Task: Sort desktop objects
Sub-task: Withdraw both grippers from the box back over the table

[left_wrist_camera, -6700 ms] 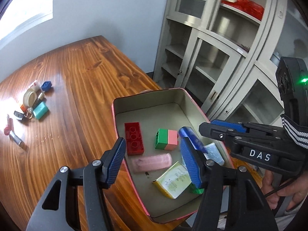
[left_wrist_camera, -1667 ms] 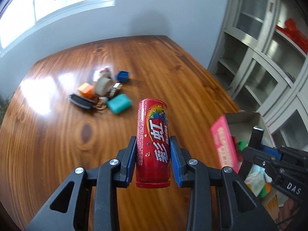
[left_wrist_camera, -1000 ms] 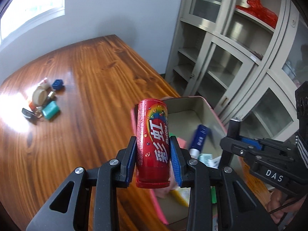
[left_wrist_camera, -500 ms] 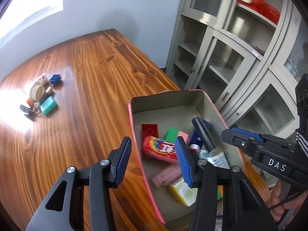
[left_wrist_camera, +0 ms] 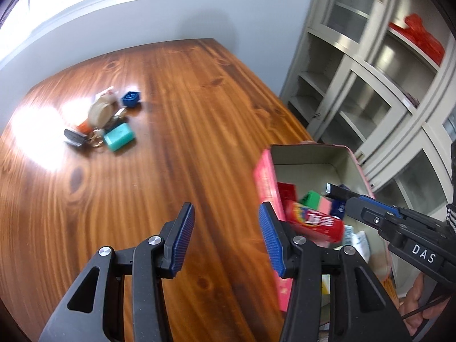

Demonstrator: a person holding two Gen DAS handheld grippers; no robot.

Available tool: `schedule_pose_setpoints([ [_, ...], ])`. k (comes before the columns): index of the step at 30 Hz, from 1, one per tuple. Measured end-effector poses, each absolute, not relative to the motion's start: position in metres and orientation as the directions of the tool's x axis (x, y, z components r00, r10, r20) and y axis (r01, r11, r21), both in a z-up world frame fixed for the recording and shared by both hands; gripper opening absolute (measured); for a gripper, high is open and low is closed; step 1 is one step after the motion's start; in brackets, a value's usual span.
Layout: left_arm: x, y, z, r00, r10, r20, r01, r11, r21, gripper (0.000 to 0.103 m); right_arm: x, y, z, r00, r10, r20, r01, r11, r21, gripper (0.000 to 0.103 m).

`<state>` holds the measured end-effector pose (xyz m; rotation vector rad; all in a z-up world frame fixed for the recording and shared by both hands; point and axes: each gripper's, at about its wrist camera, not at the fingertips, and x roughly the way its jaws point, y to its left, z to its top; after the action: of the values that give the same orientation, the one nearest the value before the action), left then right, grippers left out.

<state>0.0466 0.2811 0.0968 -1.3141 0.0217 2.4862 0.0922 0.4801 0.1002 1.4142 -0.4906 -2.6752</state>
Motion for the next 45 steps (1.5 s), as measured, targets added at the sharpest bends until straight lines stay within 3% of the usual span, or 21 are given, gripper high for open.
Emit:
schedule_pose_setpoints([
  [1, 0.045, 0.275, 0.097, -0.524, 0.274, -0.806, -0.285, -0.949, -0.137, 0.051, 0.09, 0.475, 0.101, -0.572, -0.22, -0.79, -0.074, -0.946, 0.317, 0.028],
  [3, 0.042, 0.261, 0.098, -0.53, 0.262, -0.806, -0.267, -0.954, -0.135, 0.051, 0.086, 0.464, 0.103, -0.575, -0.225, -0.787, -0.063, -0.946, 0.317, 0.045],
  [6, 0.036, 0.241, 0.098, -0.536, 0.246, -0.808, -0.239, -0.962, -0.134, 0.051, 0.079, 0.447, 0.106, -0.585, -0.224, -0.779, -0.046, -0.95, 0.308, 0.056],
  [8, 0.031, 0.228, 0.097, -0.535, 0.241, -0.81, -0.223, -0.965, -0.14, 0.054, 0.074, 0.433, 0.108, -0.587, -0.234, -0.775, -0.029, -0.951, 0.309, 0.057],
  [9, 0.029, 0.219, 0.097, -0.536, 0.237, -0.81, -0.21, -0.967, -0.145, 0.062, 0.071, 0.428, 0.108, -0.586, -0.238, -0.775, -0.023, -0.951, 0.309, 0.059],
  [12, 0.022, 0.198, 0.098, -0.554, 0.226, -0.801, -0.175, -0.973, -0.153, 0.069, 0.062, 0.41, 0.107, -0.578, -0.247, -0.777, -0.007, -0.952, 0.307, 0.062],
  [32, -0.082, 0.081, 0.063, -0.5, 0.172, -0.849, -0.021, -0.982, -0.186, 0.069, -0.001, 0.318, 0.082, -0.492, -0.24, -0.837, -0.015, -0.959, 0.283, 0.076],
  [45, -0.155, 0.075, 0.035, -0.478, 0.187, -0.858, 0.016, -0.975, -0.221, 0.069, -0.026, 0.314, 0.056, -0.438, -0.176, -0.882, -0.112, -0.962, 0.248, 0.077],
])
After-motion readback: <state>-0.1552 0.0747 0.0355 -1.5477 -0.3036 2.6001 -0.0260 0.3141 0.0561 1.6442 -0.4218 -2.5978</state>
